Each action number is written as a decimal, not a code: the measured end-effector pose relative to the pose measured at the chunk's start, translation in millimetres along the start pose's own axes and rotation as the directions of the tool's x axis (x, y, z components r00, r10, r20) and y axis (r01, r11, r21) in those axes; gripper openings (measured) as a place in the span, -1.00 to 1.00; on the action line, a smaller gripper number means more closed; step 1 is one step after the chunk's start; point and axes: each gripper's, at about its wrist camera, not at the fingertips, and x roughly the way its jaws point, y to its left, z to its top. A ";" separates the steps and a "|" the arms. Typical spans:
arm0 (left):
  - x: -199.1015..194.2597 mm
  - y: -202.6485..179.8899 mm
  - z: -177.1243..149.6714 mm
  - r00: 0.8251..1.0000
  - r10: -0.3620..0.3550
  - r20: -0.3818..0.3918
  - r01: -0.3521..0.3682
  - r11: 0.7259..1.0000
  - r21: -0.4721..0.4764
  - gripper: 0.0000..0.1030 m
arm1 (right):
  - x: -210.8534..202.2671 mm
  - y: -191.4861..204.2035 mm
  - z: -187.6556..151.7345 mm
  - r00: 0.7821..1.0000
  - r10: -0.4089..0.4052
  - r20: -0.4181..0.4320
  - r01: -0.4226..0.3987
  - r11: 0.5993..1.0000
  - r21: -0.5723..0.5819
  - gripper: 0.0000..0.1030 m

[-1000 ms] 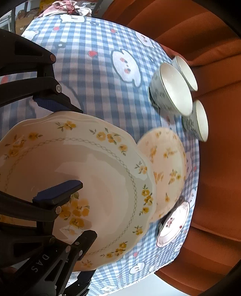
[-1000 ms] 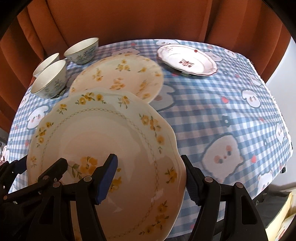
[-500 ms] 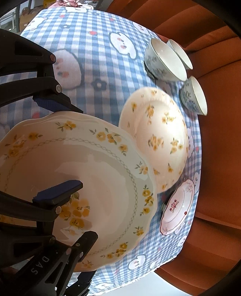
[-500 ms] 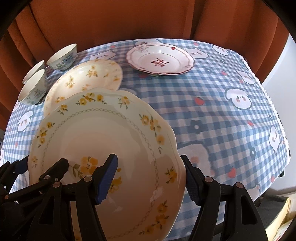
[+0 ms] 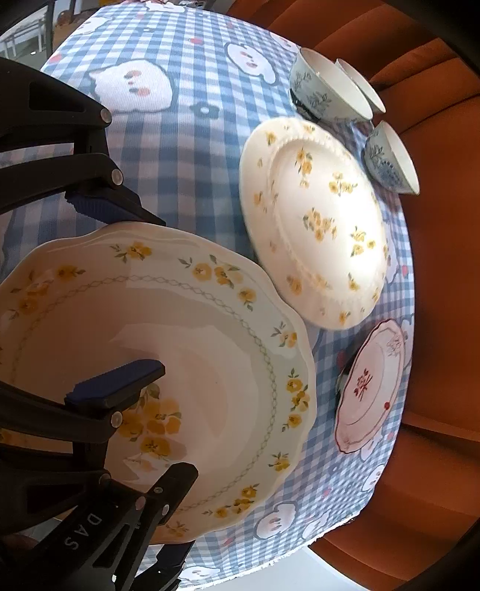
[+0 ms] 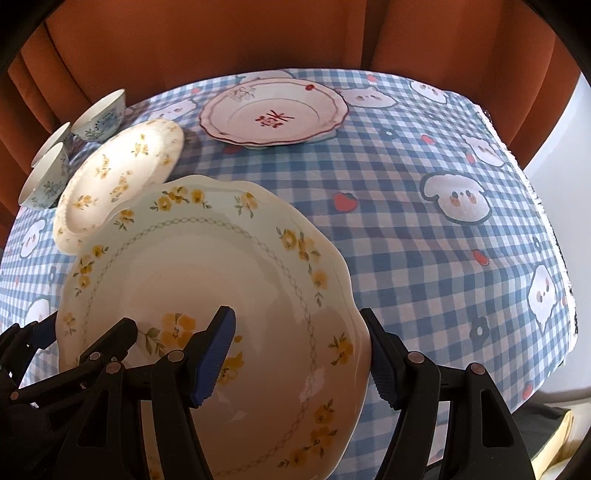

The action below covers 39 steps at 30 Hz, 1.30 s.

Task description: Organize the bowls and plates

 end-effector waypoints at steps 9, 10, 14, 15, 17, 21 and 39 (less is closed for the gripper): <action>18.8 -21.5 6.9 0.999 -0.004 -0.053 0.004 1.000 -0.001 0.35 | 20.4 -23.7 6.5 0.999 -0.004 -0.049 0.004 1.000 0.002 0.39; 18.9 -23.1 7.7 0.999 0.002 -0.049 -0.002 1.000 0.001 0.35 | 22.4 -25.4 7.3 0.999 -0.002 -0.054 0.002 1.000 0.002 0.39; 20.6 -28.1 11.1 0.999 0.031 -0.036 -0.030 0.999 0.012 0.35 | 30.3 -29.6 10.6 0.997 0.007 -0.071 -0.007 1.000 0.000 0.39; 21.6 -29.8 11.6 0.999 0.035 -0.034 -0.034 0.999 0.012 0.35 | 33.2 -30.3 11.4 0.997 0.008 -0.080 -0.008 1.000 0.001 0.39; 22.4 -29.8 12.6 0.999 0.034 -0.032 -0.034 0.999 0.009 0.36 | 34.9 -29.5 12.3 0.997 0.000 -0.080 0.000 1.000 -0.007 0.38; 23.8 -32.3 13.6 0.999 0.040 -0.028 -0.039 0.999 0.005 0.37 | 35.0 -30.1 11.8 0.997 0.003 -0.077 -0.004 1.000 -0.011 0.37; -6.1 -2.5 10.0 0.998 -0.056 -0.034 0.057 0.998 0.040 0.67 | -8.8 -24.0 -3.2 0.995 -0.085 -0.057 0.087 0.996 0.032 0.47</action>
